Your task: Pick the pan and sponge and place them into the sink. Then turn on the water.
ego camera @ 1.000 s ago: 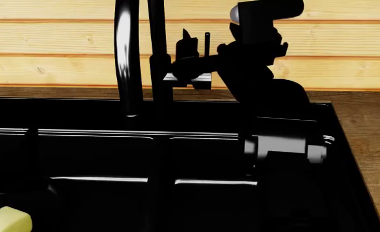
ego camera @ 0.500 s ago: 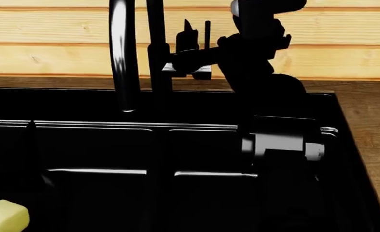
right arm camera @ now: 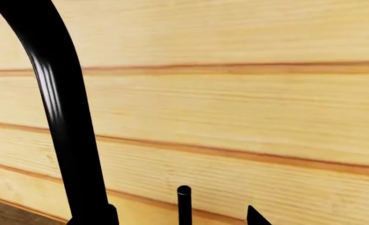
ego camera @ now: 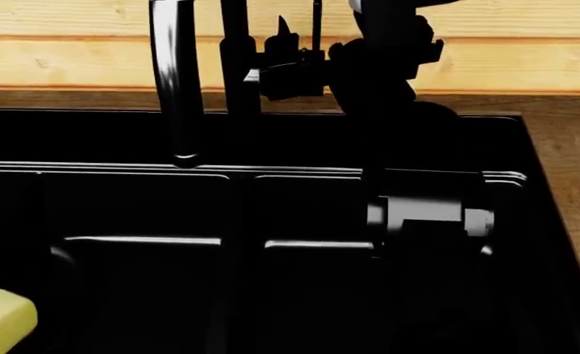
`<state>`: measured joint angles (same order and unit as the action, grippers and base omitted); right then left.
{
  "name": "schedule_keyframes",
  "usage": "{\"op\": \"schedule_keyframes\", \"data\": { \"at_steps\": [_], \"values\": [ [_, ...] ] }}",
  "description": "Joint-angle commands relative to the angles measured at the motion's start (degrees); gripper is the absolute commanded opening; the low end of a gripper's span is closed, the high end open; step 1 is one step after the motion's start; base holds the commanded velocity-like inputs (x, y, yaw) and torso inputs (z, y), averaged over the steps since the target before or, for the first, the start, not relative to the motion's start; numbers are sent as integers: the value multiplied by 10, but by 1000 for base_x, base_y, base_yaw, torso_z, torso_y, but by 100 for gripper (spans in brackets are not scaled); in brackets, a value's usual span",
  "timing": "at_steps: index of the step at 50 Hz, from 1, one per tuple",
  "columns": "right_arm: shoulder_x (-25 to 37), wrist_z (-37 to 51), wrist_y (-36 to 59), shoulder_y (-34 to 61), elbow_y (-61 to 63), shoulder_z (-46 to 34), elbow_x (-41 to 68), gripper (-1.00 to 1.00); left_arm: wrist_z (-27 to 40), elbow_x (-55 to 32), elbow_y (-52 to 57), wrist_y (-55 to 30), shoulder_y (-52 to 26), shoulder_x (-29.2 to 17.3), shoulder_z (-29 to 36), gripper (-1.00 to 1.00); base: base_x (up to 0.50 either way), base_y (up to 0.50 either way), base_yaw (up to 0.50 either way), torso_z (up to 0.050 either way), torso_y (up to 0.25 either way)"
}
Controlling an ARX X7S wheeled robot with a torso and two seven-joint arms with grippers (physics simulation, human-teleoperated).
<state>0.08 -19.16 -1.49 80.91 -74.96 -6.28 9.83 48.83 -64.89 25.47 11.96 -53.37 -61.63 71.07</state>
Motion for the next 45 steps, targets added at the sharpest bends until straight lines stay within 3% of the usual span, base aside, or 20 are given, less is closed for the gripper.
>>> {"op": "schedule_keyframes", "data": {
  "at_steps": [1, 15, 36, 45],
  "values": [
    [0, 5, -1, 3, 0, -21, 21, 100, 4, 0, 9, 1, -1, -11, -5, 100, 0, 0, 0, 7, -96],
    [0, 14, 0, 12, 0, -24, 33, 100, 3, -2, 13, 9, 4, -18, -9, 100, 0, 0, 0, 6, -92],
    [0, 54, 102, 49, 0, -59, 74, 100, -1, -4, 6, 21, 16, -19, -12, 100, 0, 0, 0, 1, -1],
    [-1, 64, 100, 51, 0, -77, 95, 100, 1, -4, 5, 20, 17, -18, -13, 100, 0, 0, 0, 0, 0]
  ]
}}
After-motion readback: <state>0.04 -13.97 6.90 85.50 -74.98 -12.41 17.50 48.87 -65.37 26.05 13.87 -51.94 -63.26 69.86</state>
